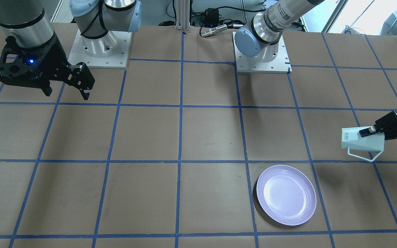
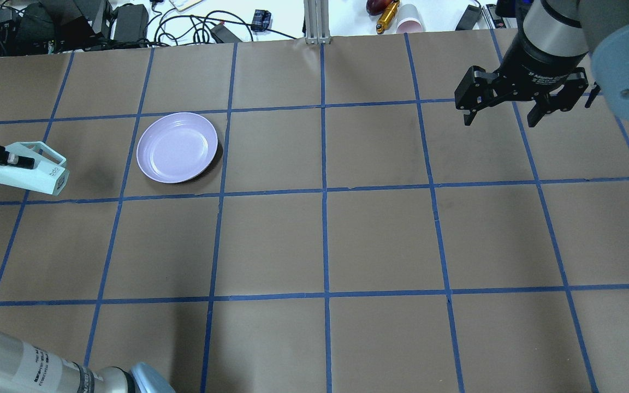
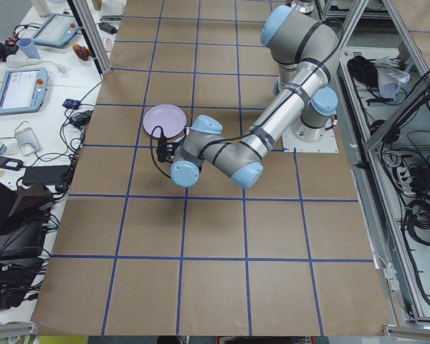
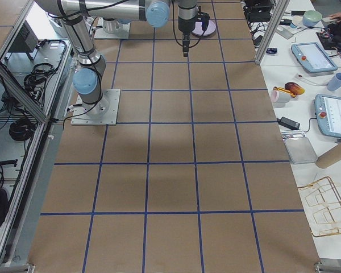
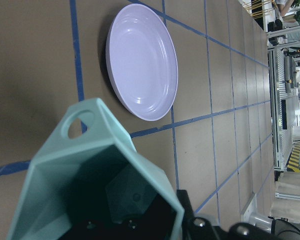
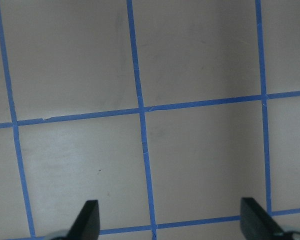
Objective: Flip cup and place on plate
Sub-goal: 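Lift the mug with the left gripper and carry it toward the plate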
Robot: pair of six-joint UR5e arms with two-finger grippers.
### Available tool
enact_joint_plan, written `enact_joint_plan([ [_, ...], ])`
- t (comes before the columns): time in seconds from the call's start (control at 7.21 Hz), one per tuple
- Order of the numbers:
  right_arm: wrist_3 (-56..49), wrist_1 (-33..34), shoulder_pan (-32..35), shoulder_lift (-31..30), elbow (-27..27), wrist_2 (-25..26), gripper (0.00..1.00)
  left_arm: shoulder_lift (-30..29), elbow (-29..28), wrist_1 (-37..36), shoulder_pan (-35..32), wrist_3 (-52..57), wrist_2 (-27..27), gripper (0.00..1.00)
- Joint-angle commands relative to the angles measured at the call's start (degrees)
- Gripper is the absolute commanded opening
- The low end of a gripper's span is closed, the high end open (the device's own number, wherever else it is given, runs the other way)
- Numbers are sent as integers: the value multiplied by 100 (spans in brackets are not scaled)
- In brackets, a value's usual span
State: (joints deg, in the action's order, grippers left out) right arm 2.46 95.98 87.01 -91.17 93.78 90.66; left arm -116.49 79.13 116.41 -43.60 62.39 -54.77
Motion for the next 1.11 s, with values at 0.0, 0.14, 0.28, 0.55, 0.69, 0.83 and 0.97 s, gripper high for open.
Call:
enact_joint_plan([
  [0.0,0,0,0,3,0,-4,100,406,6,-240,-489,-856,2,0],
  [0.14,0,0,0,3,0,-4,100,538,6,-363,-717,-1286,-7,0],
  [0.28,0,0,0,3,0,-4,100,644,6,-591,-989,-1813,-7,0],
  [0.55,0,0,0,-6,0,-4,100,820,6,-934,-1403,-2544,-16,0],
  [0.69,0,0,0,-6,0,-4,100,865,6,-988,-1579,-2791,-16,0],
  [0.83,0,0,0,-6,0,5,100,891,15,-1215,-1720,-2994,-129,0],
  [0.97,0,0,0,-6,0,-4,100,909,15,-1417,-1922,-3309,-356,0],
])
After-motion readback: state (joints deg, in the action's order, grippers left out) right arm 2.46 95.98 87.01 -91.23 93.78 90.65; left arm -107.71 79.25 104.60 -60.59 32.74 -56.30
